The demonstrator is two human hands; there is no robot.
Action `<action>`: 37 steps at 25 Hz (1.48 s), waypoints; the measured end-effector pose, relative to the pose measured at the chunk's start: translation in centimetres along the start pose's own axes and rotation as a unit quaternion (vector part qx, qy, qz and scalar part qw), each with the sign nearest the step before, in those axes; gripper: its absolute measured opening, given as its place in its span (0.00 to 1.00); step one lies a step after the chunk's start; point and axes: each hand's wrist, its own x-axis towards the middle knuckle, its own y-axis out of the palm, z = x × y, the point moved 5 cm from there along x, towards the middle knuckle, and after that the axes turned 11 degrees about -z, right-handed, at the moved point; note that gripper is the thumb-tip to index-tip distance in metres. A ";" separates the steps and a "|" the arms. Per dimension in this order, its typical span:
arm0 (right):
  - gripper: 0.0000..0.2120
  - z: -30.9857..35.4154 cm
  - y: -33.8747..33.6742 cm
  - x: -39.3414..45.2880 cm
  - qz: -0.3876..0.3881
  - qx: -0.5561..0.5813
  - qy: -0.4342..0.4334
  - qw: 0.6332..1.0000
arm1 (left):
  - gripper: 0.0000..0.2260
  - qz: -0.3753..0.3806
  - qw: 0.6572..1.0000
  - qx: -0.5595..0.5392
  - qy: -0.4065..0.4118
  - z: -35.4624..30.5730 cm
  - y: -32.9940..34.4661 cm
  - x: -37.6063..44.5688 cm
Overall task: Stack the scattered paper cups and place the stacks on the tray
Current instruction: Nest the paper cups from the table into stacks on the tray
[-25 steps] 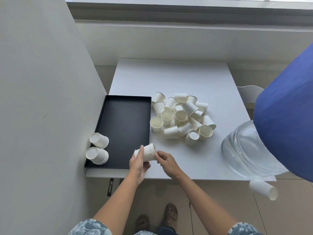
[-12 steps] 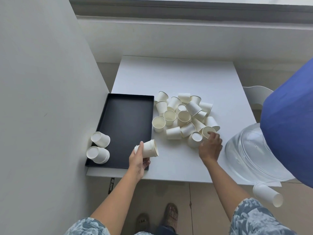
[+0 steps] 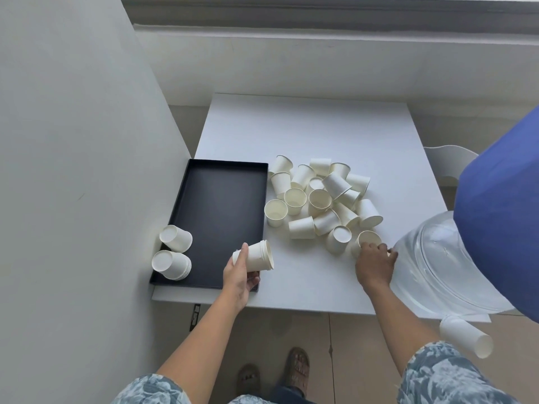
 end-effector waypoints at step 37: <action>0.21 10.9 -2.9 -5.4 0.032 0.515 0.032 0.856 | 0.17 0.005 0.999 -0.032 -0.027 1.0 1.3 -0.1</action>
